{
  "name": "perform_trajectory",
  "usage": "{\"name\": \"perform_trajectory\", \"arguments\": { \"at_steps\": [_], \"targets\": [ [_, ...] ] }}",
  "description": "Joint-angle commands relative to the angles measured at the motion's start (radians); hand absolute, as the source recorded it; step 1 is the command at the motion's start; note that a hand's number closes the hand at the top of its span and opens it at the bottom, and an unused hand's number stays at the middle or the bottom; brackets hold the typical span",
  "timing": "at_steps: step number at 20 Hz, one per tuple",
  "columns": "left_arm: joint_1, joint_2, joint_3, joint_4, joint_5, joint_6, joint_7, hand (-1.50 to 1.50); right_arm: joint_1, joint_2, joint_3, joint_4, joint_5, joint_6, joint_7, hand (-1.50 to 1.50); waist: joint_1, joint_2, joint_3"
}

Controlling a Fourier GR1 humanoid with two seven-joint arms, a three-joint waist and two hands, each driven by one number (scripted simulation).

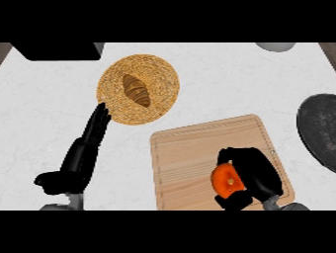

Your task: Pick the squash from the cutting board and place it in the pan

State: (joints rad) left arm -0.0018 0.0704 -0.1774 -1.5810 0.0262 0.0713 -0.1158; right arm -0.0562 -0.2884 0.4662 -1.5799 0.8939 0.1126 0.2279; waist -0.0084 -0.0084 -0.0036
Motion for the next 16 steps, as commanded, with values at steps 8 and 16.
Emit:
{"name": "perform_trajectory", "arguments": {
  "at_steps": [8,16],
  "targets": [
    [0.019,0.02,0.03,-0.012,0.009,-0.003,0.016,0.0,0.47,-0.392,-0.159,-0.567,-0.068,-0.216,-0.312,1.5,-0.042,-0.001,0.004],
    [-0.014,-0.019,0.008,-0.019,-0.028,0.041,0.032,0.0,0.755,-0.364,-0.405,-0.772,-0.387,-0.307,-0.422,1.5,-0.039,0.002,0.005]
  ]
}}
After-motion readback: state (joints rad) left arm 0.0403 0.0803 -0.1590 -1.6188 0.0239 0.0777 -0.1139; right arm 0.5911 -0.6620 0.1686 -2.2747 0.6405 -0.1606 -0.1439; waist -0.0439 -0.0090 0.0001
